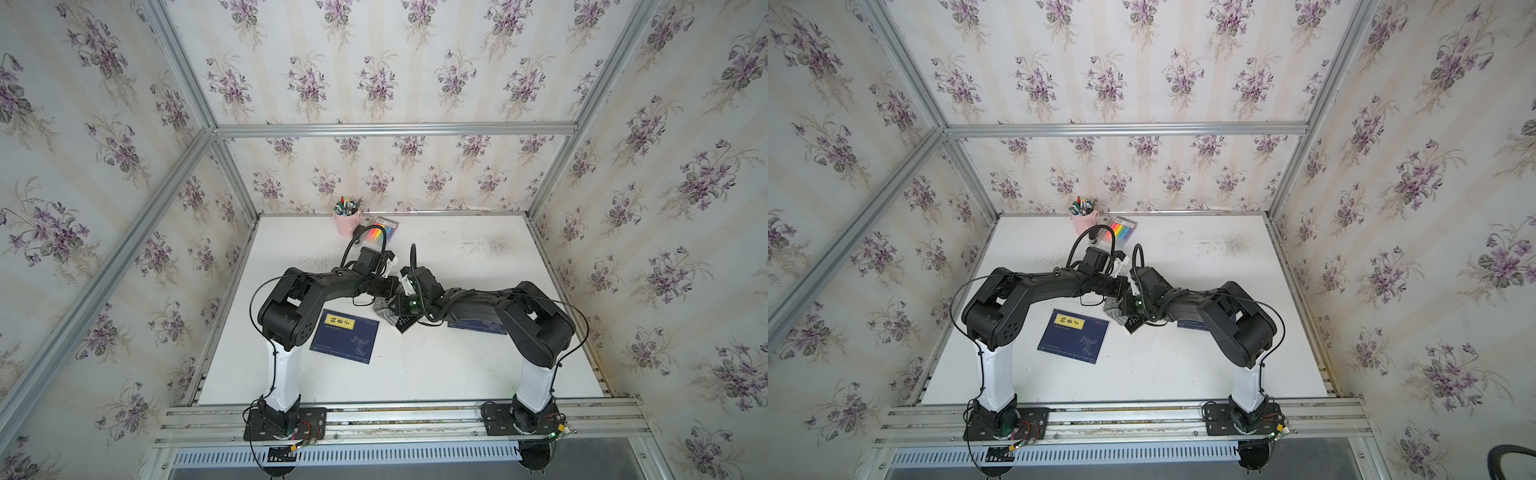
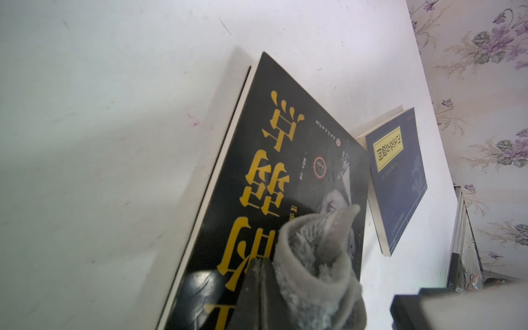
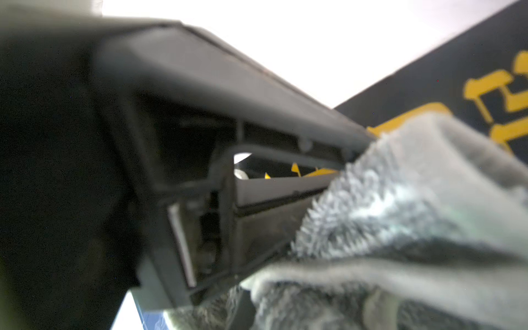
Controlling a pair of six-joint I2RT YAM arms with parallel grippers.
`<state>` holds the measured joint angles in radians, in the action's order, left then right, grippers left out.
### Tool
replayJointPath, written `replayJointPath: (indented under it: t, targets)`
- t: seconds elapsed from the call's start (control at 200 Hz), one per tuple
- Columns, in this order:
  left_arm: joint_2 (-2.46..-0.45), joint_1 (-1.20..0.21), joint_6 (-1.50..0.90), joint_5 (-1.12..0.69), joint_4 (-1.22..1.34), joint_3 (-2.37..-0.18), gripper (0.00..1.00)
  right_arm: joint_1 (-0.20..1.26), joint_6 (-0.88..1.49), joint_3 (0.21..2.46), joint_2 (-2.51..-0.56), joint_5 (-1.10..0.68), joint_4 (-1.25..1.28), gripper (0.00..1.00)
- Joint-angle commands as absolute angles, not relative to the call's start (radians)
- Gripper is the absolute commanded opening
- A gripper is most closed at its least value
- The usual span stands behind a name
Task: Wipe the cover of the book
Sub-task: Wipe the dirt from the cover of the book.
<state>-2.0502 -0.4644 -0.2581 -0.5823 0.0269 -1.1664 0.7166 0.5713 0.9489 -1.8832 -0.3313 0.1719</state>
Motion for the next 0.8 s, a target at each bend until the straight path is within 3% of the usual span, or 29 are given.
replayJointPath:
  t: [0.0, 0.45, 0.794]
  targets:
    - [-2.074, -0.468, -0.249, -0.433, -0.176, -1.145, 0.0, 0.679, 0.528, 0.922, -1.867, -0.324, 0.033, 0.0]
    - [-2.059, -0.468, -0.241, -0.437, -0.176, -1.133, 0.0, 0.465, 0.438, 0.99, -1.88, -0.32, -0.047, 0.0]
    - [-2.051, -0.468, -0.238, -0.437, -0.177, -1.126, 0.0, 0.402, 0.394, 1.09, -1.943, -0.306, -0.103, 0.0]
